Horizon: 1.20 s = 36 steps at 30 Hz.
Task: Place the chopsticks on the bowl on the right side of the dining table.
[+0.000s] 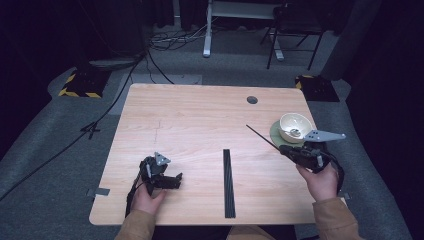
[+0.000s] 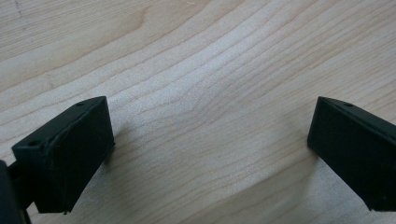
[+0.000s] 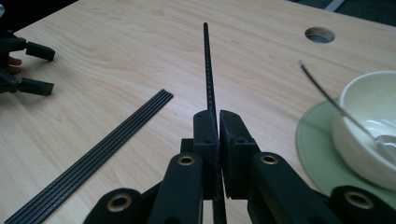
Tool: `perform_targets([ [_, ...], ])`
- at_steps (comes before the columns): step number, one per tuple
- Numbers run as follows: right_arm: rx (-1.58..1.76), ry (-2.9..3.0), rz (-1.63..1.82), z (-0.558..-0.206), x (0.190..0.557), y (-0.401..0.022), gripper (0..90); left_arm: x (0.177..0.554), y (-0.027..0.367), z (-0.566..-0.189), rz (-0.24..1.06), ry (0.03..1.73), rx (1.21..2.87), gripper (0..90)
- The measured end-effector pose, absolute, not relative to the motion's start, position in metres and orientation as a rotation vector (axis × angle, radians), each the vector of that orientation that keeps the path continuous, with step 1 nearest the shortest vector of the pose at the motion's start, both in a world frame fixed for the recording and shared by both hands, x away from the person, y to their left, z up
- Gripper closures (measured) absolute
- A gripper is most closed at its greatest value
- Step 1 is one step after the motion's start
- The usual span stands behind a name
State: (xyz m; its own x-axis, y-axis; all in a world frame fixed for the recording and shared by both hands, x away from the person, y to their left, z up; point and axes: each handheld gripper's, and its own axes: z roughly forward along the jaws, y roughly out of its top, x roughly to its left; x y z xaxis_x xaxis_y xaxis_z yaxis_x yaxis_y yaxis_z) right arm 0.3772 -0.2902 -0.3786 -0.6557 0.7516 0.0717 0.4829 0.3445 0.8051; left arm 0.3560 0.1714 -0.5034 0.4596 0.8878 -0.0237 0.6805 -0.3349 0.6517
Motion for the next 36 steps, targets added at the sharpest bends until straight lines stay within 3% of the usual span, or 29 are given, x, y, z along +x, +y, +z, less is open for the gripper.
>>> perform_targets([
  [15,1.101,2.223,1.179,-0.352,0.409,-0.310,86.2,0.352,0.173,-0.503,0.456,1.303,2.116,0.7],
  [36,1.247,2.167,1.011,-0.373,0.472,-0.345,86.1,0.352,0.173,-0.503,0.458,1.303,2.117,0.7],
])
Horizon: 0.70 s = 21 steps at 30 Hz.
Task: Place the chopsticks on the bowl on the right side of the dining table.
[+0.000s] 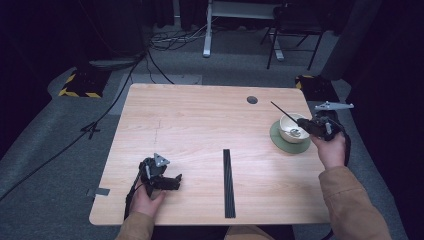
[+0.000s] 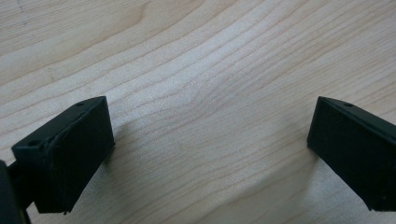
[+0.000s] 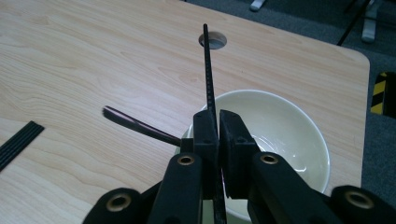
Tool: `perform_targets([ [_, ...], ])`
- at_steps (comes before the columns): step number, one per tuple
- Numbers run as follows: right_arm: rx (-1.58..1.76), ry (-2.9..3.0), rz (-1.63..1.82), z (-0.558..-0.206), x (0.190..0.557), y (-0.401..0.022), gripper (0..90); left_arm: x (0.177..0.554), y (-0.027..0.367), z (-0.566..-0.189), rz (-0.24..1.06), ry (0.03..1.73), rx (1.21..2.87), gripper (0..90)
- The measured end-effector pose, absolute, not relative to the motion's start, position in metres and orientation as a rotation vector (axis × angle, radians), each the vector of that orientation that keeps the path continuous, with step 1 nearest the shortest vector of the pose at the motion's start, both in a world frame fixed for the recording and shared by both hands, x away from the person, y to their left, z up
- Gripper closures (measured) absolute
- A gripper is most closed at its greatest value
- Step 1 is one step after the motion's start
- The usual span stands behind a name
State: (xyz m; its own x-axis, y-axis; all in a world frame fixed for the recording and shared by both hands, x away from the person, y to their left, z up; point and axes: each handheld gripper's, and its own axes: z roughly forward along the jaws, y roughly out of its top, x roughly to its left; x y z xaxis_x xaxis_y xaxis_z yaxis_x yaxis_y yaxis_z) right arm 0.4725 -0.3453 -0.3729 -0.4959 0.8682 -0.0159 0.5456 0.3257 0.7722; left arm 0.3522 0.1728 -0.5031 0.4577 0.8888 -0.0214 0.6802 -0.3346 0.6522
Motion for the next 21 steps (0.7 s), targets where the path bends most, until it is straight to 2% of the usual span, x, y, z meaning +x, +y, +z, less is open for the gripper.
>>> perform_targets([
  [21,1.354,2.210,0.879,-0.409,0.503,-0.349,85.9,0.353,0.173,-0.503,0.456,1.300,2.117,0.5],
])
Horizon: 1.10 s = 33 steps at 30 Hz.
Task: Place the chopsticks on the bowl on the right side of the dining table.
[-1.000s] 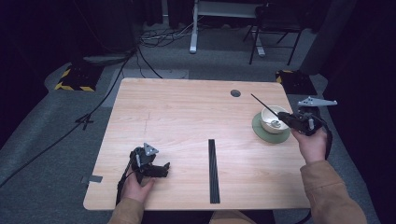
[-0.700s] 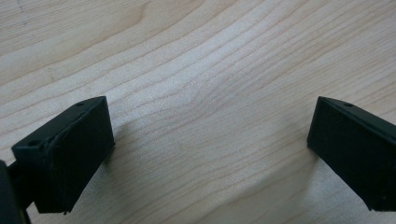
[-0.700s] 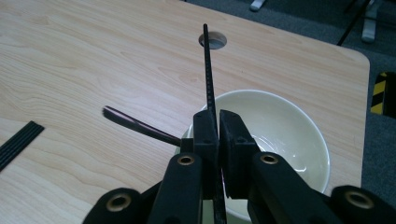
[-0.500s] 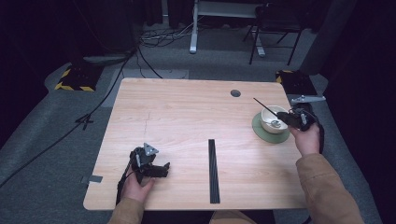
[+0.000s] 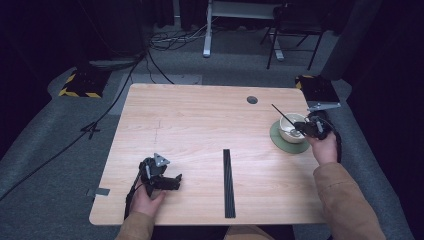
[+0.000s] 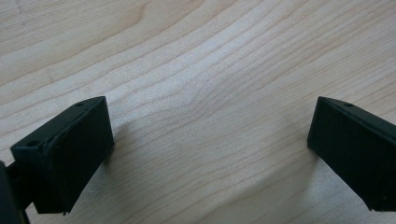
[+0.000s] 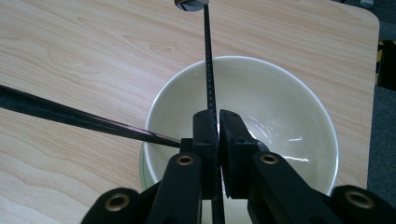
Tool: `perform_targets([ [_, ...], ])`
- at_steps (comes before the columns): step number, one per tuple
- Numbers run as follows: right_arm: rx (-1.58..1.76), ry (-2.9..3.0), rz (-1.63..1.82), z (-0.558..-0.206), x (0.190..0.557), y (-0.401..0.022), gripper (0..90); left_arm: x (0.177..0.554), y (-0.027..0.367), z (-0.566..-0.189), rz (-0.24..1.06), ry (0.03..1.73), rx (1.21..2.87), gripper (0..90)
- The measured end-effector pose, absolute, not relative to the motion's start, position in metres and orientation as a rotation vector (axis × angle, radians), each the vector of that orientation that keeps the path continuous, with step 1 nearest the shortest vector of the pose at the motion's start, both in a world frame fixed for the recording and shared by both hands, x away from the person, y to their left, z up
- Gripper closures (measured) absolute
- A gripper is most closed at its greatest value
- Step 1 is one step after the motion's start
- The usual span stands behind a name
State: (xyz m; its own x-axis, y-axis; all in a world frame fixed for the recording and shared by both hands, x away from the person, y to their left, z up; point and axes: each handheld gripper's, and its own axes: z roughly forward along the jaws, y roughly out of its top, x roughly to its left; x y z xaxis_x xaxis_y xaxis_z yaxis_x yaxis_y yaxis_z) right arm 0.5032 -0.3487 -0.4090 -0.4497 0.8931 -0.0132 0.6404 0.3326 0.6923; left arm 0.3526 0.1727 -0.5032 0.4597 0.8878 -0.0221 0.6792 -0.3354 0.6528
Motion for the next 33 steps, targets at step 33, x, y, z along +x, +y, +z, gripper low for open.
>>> perform_targets([
  [33,1.289,2.142,1.076,-0.379,0.467,-0.340,58.5,0.354,0.172,-0.503,0.448,1.294,2.124,0.4],
])
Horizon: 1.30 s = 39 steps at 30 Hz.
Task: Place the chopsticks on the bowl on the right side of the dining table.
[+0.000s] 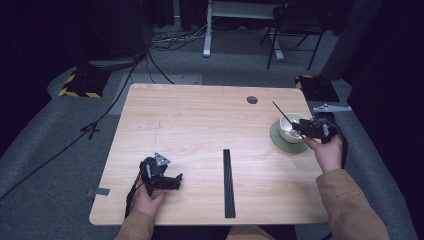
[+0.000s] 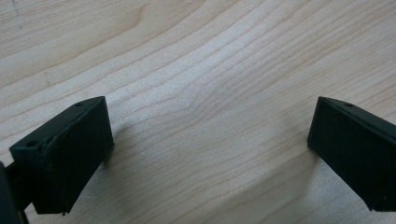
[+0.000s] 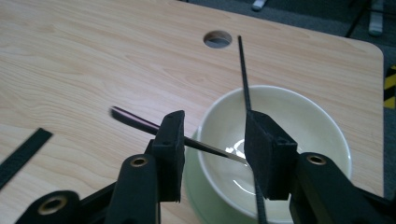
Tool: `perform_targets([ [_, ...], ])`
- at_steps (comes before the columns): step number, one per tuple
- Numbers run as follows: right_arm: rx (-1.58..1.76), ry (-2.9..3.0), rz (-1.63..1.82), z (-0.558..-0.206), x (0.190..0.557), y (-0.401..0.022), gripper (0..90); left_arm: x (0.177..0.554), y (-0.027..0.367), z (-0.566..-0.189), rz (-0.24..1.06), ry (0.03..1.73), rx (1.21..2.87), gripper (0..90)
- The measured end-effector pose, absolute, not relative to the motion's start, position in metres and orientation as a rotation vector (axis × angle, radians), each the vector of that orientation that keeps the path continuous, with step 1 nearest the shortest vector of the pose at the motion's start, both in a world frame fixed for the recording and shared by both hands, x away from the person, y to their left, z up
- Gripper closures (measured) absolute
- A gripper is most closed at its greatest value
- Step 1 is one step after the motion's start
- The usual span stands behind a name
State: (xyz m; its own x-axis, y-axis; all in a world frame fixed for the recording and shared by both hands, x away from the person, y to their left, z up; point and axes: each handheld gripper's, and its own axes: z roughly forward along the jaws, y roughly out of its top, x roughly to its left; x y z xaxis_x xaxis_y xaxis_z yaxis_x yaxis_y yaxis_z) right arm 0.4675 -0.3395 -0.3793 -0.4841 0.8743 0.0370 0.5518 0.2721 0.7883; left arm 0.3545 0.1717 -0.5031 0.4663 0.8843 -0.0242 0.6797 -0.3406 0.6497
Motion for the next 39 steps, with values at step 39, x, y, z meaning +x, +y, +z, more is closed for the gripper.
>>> perform_targets([
  [39,0.985,2.315,1.412,-0.392,0.371,-0.240,54.3,0.351,0.171,-0.504,0.445,1.293,2.116,0.5],
])
